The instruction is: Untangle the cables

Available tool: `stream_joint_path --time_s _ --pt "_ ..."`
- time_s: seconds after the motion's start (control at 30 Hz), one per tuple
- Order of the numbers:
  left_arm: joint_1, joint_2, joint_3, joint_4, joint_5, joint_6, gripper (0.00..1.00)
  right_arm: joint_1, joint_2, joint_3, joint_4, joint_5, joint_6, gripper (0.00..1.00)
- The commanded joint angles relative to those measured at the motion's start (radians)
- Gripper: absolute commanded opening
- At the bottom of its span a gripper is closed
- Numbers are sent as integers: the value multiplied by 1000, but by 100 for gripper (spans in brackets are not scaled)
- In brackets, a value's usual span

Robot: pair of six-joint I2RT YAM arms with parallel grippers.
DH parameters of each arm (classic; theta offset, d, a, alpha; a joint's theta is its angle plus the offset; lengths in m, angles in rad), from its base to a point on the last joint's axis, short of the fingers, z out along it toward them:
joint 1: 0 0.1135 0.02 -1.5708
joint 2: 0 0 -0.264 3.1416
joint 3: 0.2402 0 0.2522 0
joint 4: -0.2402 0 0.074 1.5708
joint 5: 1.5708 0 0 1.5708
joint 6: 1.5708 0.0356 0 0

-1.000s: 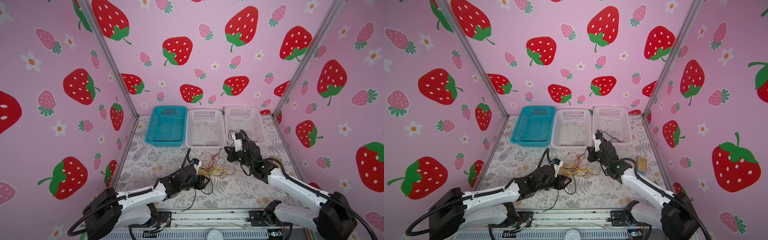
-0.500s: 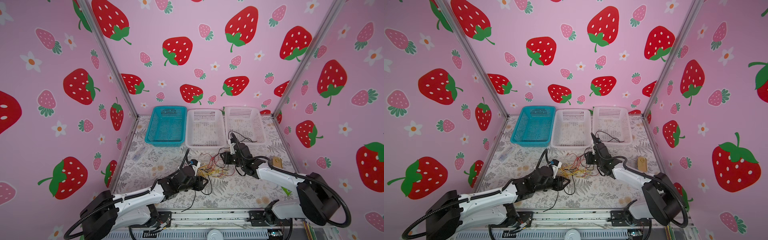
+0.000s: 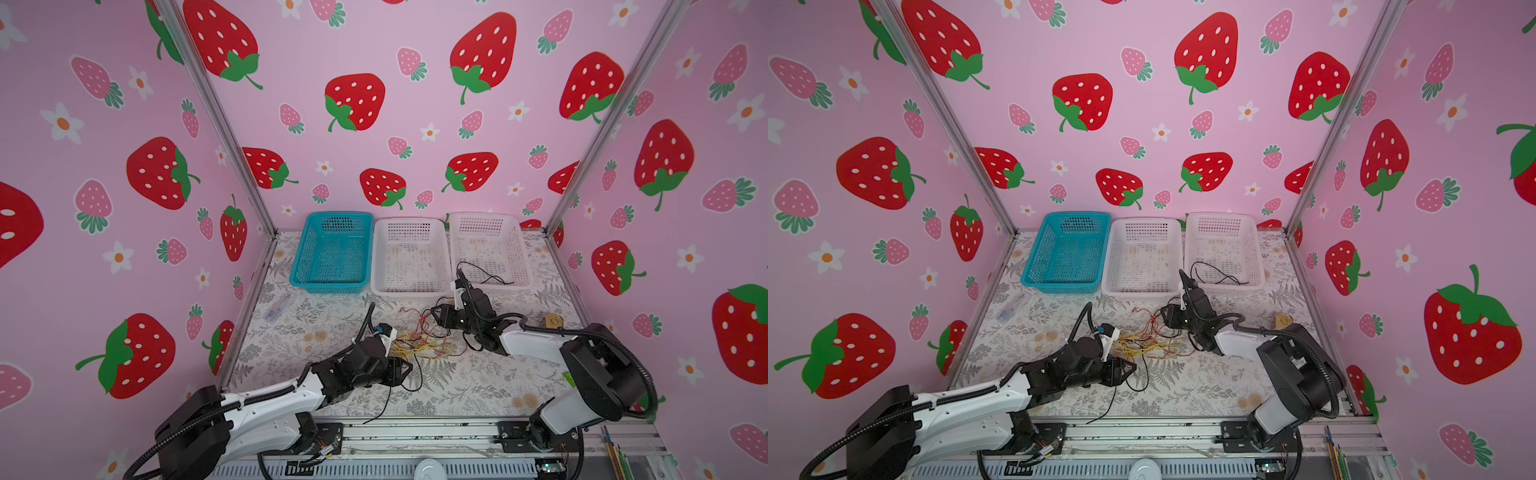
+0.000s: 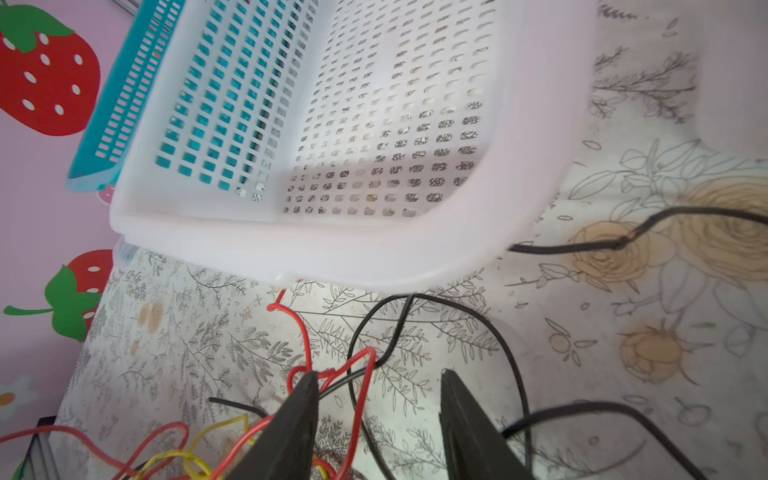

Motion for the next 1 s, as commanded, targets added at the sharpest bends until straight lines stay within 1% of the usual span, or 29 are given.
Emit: stream_joint_path --time_s 0.0,0.1,0.27,0.3,0.33,0.5,0.57,0.63,0.77,0.93,0.97 --pt "-3 -6 -11 34 4 -1 0 -4 44 0 85 10 24 47" --pt "-5 -6 -18 44 10 -2 0 -4 84 21 80 20 14 45" --pt "-5 -8 -26 59 15 6 0 -4 124 36 134 36 -24 39" --pt "-5 -5 -28 60 43 8 0 -5 132 40 139 39 -31 39" --pt "-4 -6 -31 64 47 9 0 -5 143 39 158 38 -42 38" --pt "-7 -11 -45 80 79 17 0 -11 157 26 247 -3 -69 34" --pt "-9 -15 -52 78 83 21 0 -13 153 12 293 -18 -67 29" --pt "-9 -19 -60 74 84 23 0 -13 154 12 302 -24 -71 25" --pt "-12 -34 -72 66 84 26 0 -15 135 -5 309 2 -90 18" --pt "-12 -52 -81 48 85 36 0 -22 111 -30 330 -4 -109 5" --pt "-12 -53 -80 41 85 39 0 -22 106 -40 340 -6 -109 4"
